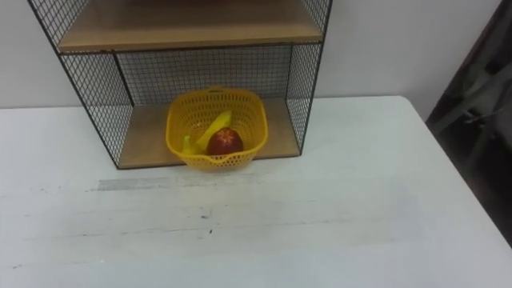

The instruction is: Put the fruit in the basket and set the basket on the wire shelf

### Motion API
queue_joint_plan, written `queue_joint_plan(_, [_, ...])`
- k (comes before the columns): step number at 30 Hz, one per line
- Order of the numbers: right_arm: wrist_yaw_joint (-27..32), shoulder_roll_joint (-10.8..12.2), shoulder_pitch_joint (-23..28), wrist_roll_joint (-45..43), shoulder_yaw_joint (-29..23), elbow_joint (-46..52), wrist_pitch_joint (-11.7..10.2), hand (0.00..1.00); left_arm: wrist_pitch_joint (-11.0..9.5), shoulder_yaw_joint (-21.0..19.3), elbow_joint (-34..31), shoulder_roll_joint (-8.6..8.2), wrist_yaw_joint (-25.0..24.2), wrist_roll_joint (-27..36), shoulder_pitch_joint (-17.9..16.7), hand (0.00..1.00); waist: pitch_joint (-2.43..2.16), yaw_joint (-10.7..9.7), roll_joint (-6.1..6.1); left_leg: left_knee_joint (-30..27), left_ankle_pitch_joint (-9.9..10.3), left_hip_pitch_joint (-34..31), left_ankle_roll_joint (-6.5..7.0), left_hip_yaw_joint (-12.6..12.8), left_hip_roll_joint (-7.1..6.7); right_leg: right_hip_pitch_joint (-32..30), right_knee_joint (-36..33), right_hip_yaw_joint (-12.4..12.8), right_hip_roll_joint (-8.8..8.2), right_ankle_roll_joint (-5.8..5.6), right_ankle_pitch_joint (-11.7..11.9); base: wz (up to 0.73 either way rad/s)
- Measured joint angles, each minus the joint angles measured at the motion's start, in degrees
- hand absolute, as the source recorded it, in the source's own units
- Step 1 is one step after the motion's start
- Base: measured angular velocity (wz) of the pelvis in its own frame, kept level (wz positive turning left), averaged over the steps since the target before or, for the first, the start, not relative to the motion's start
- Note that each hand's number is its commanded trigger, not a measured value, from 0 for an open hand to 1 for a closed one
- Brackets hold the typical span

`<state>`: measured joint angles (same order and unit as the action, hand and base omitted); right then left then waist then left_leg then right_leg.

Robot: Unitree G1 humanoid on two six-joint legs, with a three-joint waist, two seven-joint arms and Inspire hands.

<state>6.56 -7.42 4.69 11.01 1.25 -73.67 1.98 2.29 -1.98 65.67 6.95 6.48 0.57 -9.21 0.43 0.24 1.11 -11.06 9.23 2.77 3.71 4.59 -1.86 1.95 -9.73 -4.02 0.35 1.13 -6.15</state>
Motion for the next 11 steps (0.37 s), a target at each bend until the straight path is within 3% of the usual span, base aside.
queue_joint_plan(11, [-4.2, -0.1, 1.0, 0.9, -0.2, -0.1, -0.1, 0.0, -0.1, -0.7, 0.0, 0.26, -1.0, 3.3, -0.5, 0.0, -0.05, 0.0, 0.48, 0.2, -0.1, 0.4, -0.11, 0.0, 0.06, 0.2, 0.0, 0.1, 0.1, 0.1, 0.0, 0.0])
